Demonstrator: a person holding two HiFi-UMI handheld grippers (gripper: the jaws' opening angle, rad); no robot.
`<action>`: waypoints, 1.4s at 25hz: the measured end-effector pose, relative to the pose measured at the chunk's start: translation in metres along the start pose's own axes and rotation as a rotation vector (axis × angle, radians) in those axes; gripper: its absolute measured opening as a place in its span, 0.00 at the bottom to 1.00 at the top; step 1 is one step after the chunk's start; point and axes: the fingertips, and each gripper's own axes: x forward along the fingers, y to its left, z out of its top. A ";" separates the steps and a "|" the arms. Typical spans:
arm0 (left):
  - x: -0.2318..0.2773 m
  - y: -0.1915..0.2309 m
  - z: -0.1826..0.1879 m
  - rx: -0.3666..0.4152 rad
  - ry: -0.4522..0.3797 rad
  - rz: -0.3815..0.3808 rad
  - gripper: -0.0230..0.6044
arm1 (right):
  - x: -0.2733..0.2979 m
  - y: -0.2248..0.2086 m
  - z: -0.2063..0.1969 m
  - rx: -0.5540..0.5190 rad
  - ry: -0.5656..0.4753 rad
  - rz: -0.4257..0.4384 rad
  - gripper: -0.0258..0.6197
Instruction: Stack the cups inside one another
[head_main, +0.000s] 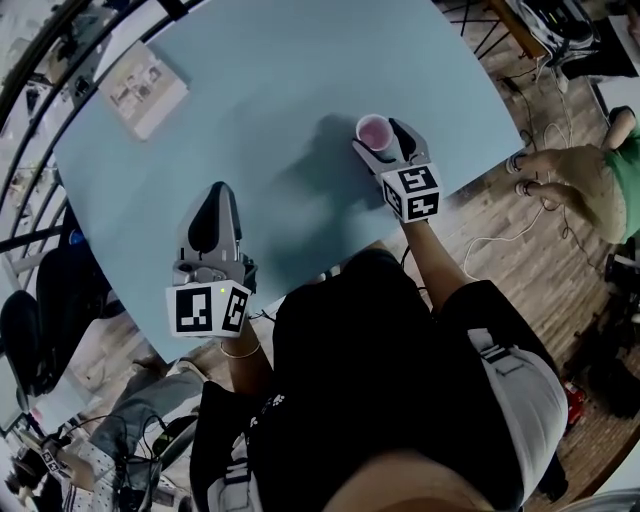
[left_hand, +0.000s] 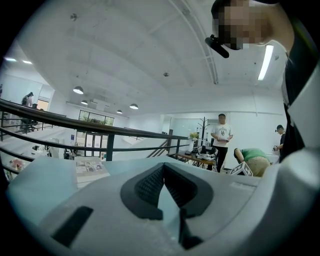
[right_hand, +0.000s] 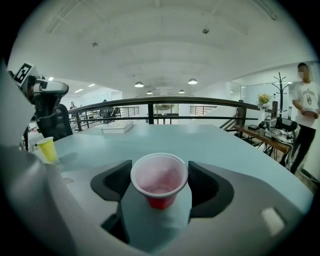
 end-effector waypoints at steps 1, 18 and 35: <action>-0.002 0.000 0.001 0.000 -0.002 0.003 0.02 | -0.001 0.002 0.003 -0.003 -0.005 0.004 0.60; -0.070 0.026 0.018 0.002 -0.075 0.148 0.02 | 0.002 0.095 0.056 -0.070 -0.091 0.230 0.60; -0.165 0.067 0.011 -0.044 -0.113 0.392 0.02 | 0.002 0.247 0.096 -0.157 -0.138 0.597 0.60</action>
